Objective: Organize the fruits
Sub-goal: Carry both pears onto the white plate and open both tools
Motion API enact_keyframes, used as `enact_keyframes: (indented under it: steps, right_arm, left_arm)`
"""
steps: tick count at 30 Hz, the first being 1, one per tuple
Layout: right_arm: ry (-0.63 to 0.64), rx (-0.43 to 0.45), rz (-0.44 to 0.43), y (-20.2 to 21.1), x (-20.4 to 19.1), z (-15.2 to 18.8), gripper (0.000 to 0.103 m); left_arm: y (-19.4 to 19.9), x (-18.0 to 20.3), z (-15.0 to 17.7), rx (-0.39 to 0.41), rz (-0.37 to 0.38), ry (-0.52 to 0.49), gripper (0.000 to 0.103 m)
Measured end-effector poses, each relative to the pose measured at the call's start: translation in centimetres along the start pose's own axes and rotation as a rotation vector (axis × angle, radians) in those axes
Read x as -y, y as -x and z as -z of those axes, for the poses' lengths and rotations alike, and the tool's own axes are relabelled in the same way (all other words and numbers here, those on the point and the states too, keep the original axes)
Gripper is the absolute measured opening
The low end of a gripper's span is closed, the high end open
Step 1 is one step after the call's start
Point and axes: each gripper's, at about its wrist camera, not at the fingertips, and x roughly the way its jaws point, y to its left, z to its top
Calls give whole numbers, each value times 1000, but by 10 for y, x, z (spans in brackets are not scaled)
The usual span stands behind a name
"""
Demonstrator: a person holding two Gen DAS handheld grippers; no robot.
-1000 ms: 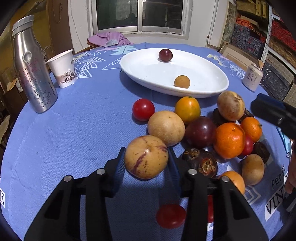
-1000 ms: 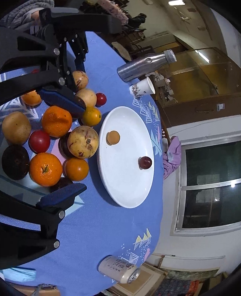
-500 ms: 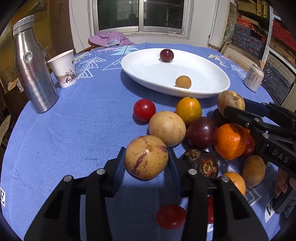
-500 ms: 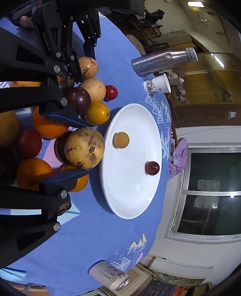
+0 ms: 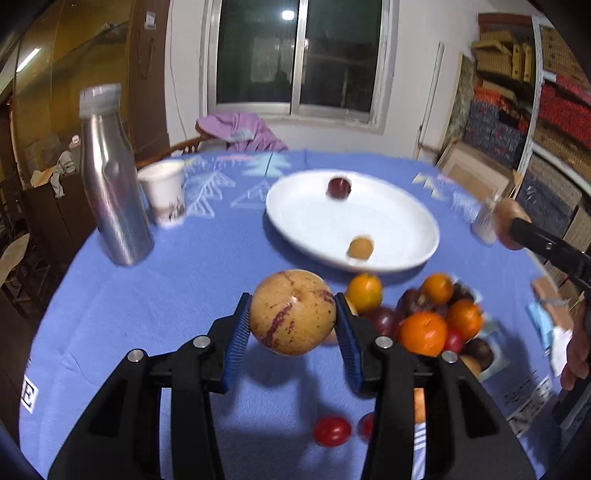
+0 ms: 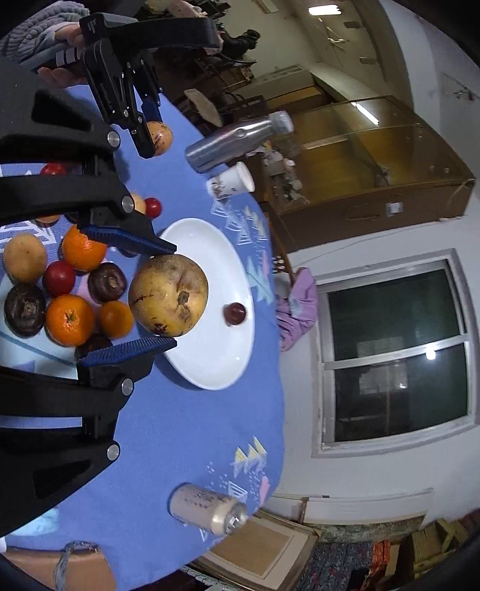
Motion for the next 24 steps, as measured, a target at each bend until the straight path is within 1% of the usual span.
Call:
enact_keyframes:
  steps: [2,5,8,10,12,13,15,19,22,24]
  right_arm:
    - [1,75,8,24,3,-17,45]
    - [5,136,1,41,2,-47,45]
    - [8,146,-8,31,-1,-75,45]
    - [0,135,-6,11,-1,-86,45]
    - [-18,93,-17,-18,2,-89,45]
    - [-28,56,-19,-39,5,-87,45]
    - [-36,-9,-11,-74,9,-79,45]
    - [-37,-160,18,-144,23,-55,45]
    - [-50,-234,33,-174,31,-37,45]
    - [-39,-278,40,-184,32,-31,45]
  left_arm:
    - [12,5,-23,33,-4,-18,43]
    - [18,16,-61,71,-17,-43,43]
    - [8,25,-95,96,-7,-32,43]
    - [-9,29,-109,88,0,-14,43]
    - [-35,27,-117,66,9,13,43]
    - [-48,26,-117,52,14,27,43]
    - [-77,23,-116,7,13,44,43]
    - [-134,16,-103,-97,-6,31,43]
    - [-164,7,-97,-171,0,36,43]
    - [-178,3,-93,-200,2,41,43]
